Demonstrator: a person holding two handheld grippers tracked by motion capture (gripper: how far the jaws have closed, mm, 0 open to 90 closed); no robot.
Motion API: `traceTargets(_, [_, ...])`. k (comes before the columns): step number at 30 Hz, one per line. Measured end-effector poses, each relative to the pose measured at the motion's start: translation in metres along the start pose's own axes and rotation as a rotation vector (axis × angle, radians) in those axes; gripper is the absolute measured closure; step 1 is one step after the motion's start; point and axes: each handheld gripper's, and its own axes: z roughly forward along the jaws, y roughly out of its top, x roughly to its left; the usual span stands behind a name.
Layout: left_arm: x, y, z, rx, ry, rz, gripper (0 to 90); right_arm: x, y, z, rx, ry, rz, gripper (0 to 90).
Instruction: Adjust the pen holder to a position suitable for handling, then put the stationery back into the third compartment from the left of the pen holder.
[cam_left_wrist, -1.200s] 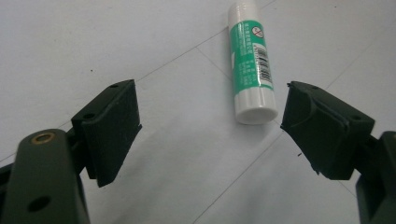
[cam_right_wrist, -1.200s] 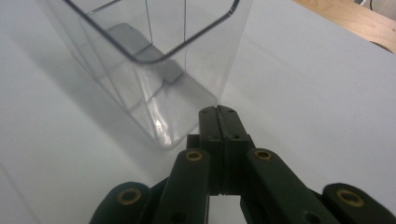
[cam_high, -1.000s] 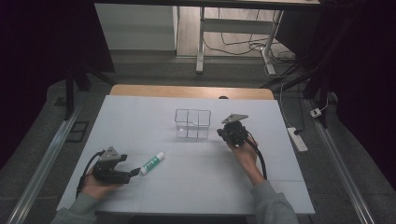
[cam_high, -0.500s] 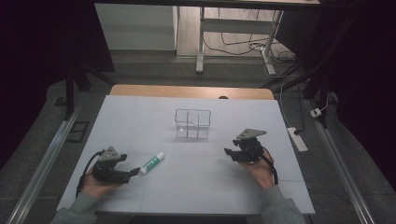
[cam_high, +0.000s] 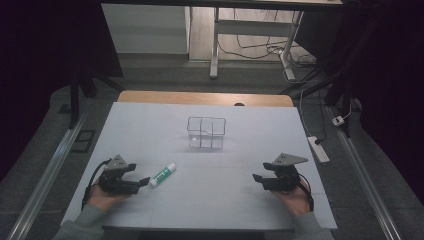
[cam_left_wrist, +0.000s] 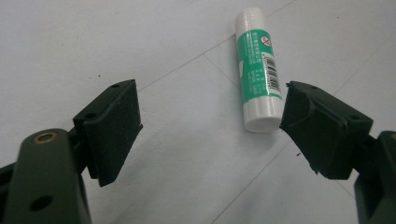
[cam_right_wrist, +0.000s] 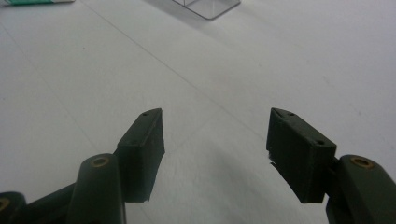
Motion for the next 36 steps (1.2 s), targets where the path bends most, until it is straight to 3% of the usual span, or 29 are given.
traceTargets(6, [-0.002, 0.002, -0.004, -0.007, 0.003, 0.008, 19.6, -0.003, -0.010, -0.005, -0.005, -0.002, 0.008, 35.6])
traceTargets(15, [-0.006, 0.008, -0.008, -0.008, -0.011, 0.025, 19.7, -0.004, -0.010, -0.006, -0.020, -0.005, -0.033, 34.5])
traceTargets(23, [-0.012, 0.024, -0.011, 0.000, -0.030, 0.046, 19.7, -0.003, -0.010, -0.003, -0.007, -0.001, -0.045, 34.5])
traceTargets(36, [-0.015, 0.040, -0.006, -0.004, -0.069, 0.042, 19.7, -0.002, -0.011, -0.005, -0.007, -0.002, -0.055, 34.5])
